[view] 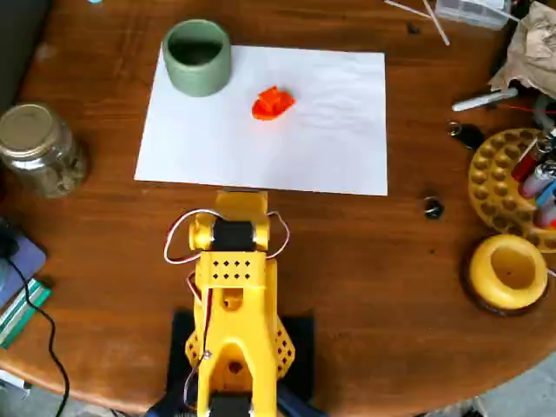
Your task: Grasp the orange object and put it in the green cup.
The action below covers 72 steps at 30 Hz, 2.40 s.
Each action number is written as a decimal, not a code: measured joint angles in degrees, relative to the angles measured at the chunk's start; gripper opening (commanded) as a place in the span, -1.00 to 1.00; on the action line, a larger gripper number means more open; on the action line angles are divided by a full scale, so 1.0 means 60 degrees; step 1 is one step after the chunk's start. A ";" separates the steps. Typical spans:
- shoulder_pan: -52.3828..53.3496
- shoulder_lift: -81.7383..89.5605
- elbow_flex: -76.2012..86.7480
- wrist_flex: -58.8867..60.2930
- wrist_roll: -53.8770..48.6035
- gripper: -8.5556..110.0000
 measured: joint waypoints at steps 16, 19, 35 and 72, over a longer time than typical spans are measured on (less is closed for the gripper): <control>0.0000 0.0000 0.0000 0.0000 0.0000 -0.86; 0.0000 0.0000 0.0000 0.0000 0.0000 -0.86; 0.0000 0.0000 0.0000 0.0000 0.0000 -0.86; 0.0659 -0.4980 0.0000 -1.1426 1.2026 -0.86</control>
